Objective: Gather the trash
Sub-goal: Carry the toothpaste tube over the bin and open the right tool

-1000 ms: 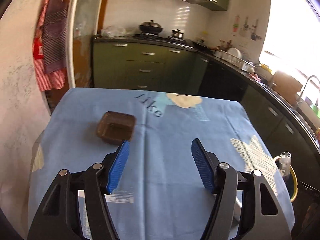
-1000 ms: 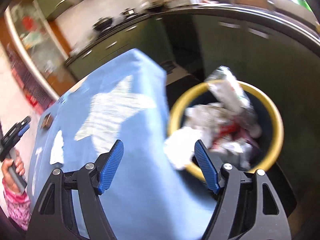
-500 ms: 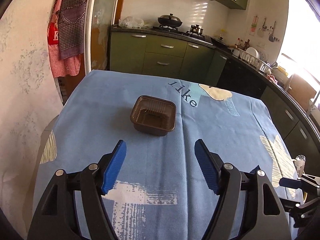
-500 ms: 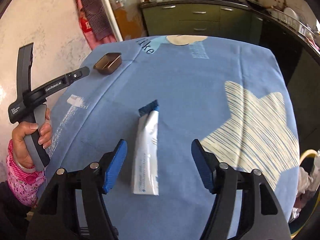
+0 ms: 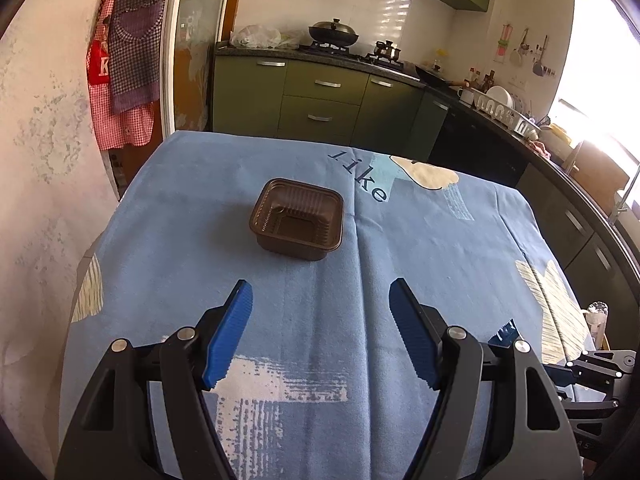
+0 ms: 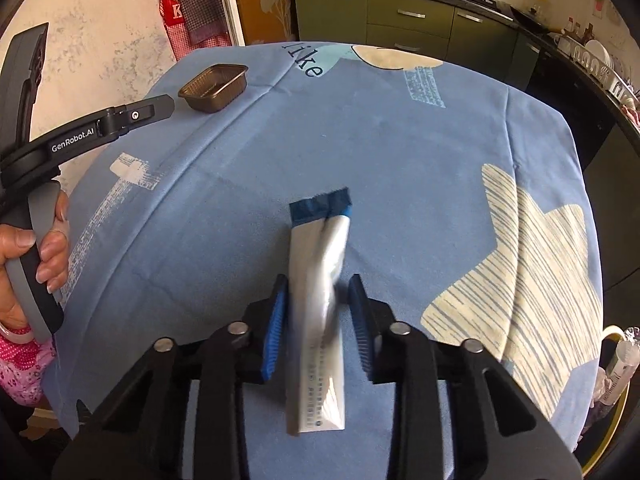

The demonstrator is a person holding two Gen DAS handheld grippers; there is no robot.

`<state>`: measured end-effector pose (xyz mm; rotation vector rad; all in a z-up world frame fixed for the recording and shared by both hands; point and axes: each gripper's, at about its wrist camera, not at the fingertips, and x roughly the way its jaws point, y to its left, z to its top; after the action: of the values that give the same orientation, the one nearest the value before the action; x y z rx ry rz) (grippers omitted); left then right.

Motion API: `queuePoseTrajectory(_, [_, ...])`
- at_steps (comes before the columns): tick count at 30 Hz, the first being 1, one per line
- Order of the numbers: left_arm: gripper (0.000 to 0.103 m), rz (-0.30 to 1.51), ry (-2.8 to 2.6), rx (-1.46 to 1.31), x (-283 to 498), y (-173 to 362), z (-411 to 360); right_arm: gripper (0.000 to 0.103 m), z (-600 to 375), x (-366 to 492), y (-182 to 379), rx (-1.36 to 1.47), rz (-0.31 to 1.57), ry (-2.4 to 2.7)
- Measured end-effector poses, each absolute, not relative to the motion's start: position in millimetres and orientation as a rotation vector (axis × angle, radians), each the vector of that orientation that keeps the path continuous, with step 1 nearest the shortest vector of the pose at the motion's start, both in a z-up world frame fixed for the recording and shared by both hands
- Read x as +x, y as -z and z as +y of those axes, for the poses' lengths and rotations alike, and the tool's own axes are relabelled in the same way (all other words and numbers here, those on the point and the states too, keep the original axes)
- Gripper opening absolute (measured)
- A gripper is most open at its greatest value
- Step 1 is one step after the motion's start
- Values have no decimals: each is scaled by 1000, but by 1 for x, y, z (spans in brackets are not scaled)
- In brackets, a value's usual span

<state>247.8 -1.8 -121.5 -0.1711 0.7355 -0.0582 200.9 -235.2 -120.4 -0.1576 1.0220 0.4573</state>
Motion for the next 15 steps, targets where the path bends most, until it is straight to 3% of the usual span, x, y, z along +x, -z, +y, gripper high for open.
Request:
queuePoseTrajectory(8, [70,744,60,-168,248,123,-4,22,-256,185,102,-69,964,-465])
queuePoseTrajectory(15, [70,751,51,-156,250,126,-6,22,-348,162,81,89,884,-275])
